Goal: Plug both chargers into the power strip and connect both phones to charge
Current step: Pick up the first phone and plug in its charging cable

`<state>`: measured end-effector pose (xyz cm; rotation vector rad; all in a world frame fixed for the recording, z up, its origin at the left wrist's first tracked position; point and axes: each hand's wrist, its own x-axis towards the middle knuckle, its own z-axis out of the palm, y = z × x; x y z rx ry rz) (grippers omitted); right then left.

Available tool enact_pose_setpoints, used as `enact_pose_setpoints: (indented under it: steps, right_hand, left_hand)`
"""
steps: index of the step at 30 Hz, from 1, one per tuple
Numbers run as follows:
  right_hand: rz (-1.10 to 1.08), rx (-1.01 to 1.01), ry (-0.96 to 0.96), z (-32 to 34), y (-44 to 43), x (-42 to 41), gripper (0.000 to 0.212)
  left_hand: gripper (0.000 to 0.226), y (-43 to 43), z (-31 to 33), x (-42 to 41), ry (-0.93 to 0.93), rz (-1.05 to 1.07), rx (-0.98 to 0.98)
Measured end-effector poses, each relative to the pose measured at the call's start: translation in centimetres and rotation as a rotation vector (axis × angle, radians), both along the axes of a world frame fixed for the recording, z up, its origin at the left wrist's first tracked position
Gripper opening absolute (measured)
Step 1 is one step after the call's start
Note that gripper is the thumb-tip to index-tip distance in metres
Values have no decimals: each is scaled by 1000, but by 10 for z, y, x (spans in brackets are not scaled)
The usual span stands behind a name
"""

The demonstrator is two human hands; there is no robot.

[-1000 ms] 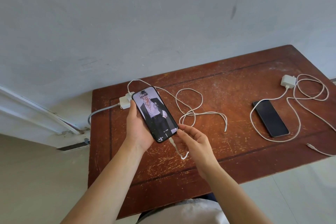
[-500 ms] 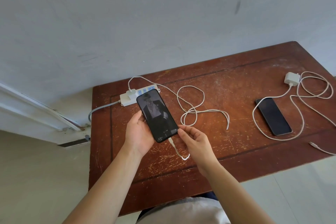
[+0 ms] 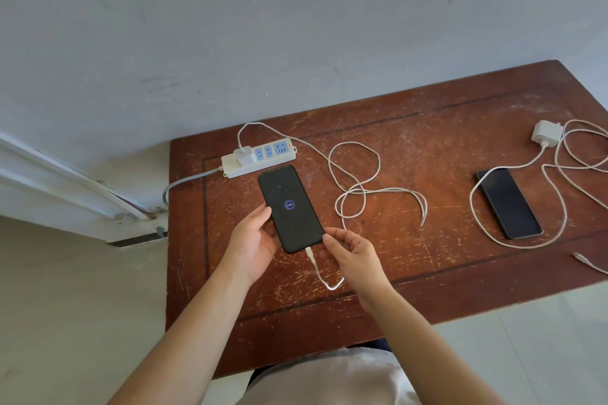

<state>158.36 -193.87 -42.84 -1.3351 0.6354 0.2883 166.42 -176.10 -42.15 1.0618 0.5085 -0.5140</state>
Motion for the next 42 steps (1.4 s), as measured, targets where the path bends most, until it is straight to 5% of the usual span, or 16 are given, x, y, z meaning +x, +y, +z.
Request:
enact_pose_setpoints:
  steps: [9, 21, 29, 35, 42]
  right_hand:
    - [72, -24, 79, -24, 16, 16, 17]
    - [302, -131, 225, -63, 54, 48, 54]
    - [443, -320, 258, -72, 64, 52, 58]
    - [751, -783, 66, -71, 65, 45, 52]
    - [832, -888, 58, -68, 66, 46, 53]
  left_hand:
    - [23, 8, -26, 13, 83, 74, 264]
    - [26, 37, -69, 49, 169, 24, 521]
    - [30, 46, -73, 48, 109, -108, 661]
    - [44, 50, -69, 36, 60, -268, 727]
    - [45, 55, -70, 10, -63, -448, 760]
